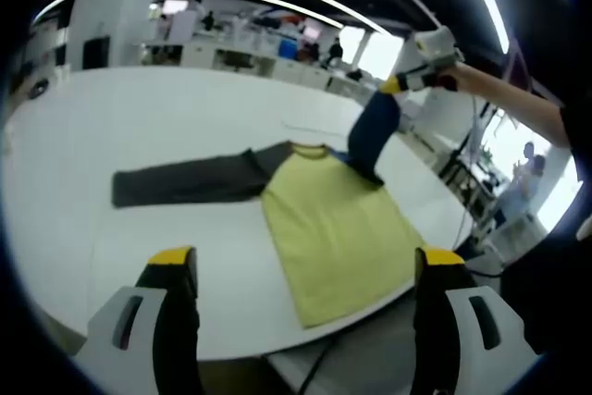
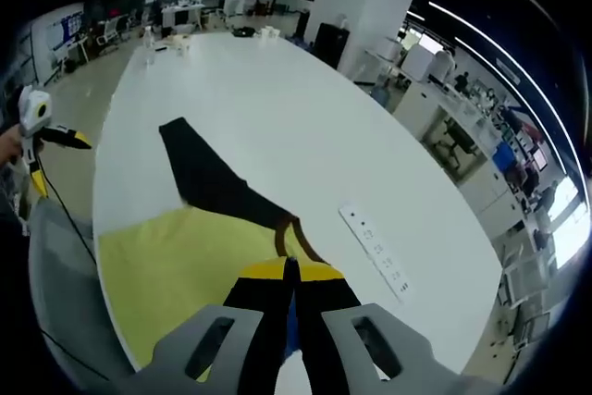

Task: Fold the garment on the visible template until the final outline fits inside the template.

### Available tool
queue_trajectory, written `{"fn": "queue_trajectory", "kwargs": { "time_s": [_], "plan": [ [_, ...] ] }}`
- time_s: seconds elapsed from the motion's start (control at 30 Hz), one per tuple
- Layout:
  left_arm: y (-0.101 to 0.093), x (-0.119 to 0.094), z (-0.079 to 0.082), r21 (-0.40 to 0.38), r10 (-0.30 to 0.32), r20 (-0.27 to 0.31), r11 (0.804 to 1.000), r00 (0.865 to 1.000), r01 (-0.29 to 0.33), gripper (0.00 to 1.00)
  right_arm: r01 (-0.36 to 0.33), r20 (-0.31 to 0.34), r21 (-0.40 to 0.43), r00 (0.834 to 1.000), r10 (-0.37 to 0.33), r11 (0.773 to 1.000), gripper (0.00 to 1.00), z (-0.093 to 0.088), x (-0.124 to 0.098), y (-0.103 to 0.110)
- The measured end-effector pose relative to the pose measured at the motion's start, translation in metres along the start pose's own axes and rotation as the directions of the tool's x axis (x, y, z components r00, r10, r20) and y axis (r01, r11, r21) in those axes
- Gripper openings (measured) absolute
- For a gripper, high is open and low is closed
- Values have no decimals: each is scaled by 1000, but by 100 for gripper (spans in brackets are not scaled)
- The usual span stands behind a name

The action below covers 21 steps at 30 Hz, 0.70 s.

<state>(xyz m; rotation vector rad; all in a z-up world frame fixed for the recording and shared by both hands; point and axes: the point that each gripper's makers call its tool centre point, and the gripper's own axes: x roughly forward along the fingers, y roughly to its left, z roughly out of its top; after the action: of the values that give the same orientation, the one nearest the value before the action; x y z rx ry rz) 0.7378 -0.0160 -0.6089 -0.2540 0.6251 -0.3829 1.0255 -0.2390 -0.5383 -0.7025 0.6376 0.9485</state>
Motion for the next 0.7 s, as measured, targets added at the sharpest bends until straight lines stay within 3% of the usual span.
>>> {"fn": "queue_trajectory", "kwargs": {
  "time_s": [0.37,0.7],
  "plan": [
    [3,5,0,-5,-3,-6,1000,1000,3,93,-7,8,31,1000,7,999,2,4,13,-1],
    [7,7,-4,-16,-5,-8,1000,1000,5,93,-32,0,41,999,32,999,2,10,34,15]
  ]
}}
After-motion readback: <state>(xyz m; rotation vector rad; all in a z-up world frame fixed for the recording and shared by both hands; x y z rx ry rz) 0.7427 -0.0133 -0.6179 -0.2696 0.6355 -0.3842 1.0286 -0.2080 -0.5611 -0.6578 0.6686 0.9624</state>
